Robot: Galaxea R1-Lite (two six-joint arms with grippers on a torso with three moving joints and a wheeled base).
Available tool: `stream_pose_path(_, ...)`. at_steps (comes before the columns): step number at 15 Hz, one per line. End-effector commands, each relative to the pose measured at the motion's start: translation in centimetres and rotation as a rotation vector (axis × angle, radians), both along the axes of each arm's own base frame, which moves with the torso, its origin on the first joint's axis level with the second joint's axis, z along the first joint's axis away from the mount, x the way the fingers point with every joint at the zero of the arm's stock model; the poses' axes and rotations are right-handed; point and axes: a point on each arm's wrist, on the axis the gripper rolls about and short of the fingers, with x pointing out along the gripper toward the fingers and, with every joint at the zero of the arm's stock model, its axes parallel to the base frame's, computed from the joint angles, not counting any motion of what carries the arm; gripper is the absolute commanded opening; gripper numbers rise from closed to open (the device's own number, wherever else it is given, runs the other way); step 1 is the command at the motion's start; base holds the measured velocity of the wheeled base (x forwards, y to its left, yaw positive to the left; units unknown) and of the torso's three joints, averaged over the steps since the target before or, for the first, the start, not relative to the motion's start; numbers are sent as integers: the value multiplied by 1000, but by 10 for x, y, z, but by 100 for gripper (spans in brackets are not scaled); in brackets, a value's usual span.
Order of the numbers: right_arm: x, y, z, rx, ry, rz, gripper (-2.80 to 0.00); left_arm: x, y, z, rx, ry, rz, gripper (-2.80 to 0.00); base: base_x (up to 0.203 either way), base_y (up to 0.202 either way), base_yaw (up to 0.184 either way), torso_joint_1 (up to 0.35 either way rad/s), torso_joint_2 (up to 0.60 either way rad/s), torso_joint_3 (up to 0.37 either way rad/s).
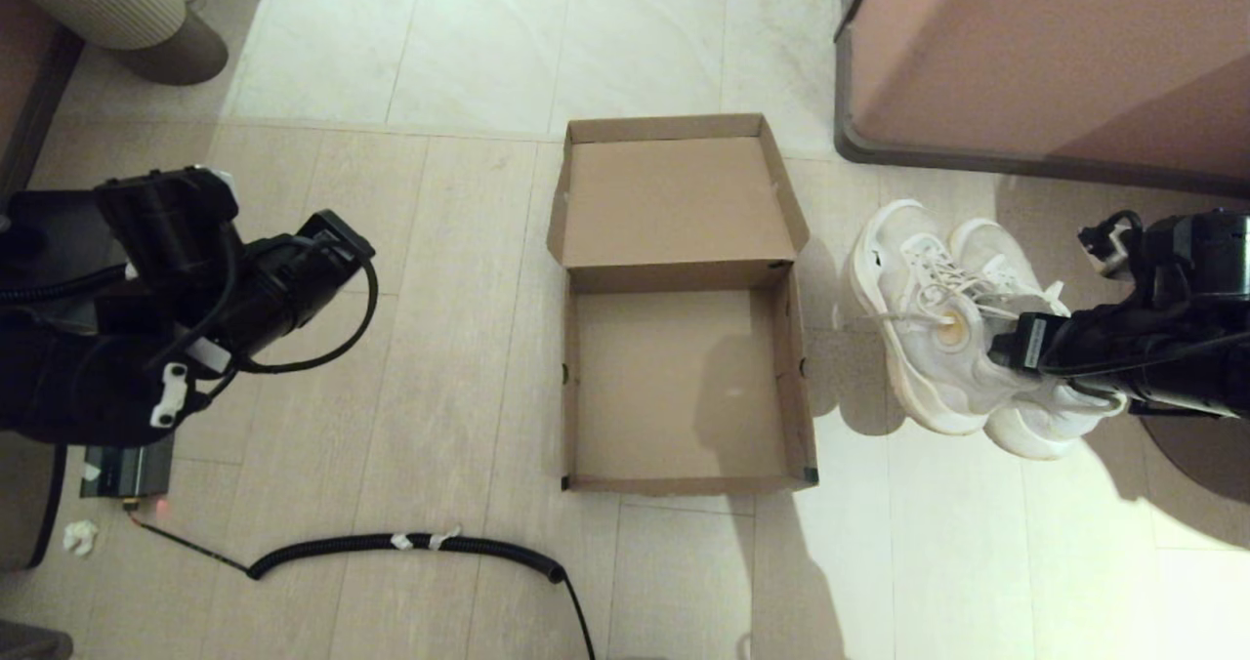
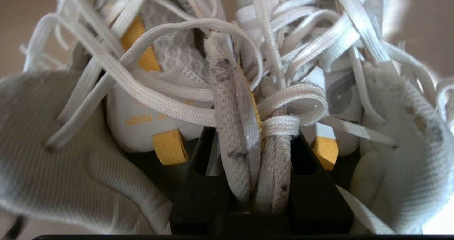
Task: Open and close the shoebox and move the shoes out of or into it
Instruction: Put the shoes into the shoe box
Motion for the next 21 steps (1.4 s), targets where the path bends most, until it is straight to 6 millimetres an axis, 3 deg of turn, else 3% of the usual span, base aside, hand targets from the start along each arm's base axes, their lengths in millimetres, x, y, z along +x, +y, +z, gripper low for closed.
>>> stream_pose_path(1,-18,23,24,6,-72,79,-280,-1,-2,-2,-1,4,-4,-280,0,0,0,0,0,0)
stream_pose_path(6,-42,97,32,-29,-80,248,-280,0,-1,-8,38,24,49,-280,0,0,0,0,0,0)
stream_pose_path(10,-46,145,14,-34,-23,338,-280,0,-1,-10,56,30,49,-280,0,0,0,0,0,0)
stream_pose_path(16,-8,189,-40,-17,40,243,-280,2,-3,-9,83,25,43,-280,0,0,0,0,0,0)
stream_pose_path(21,18,212,-62,16,57,216,-280,4,-5,-11,81,31,36,-280,0,0,0,0,0,0)
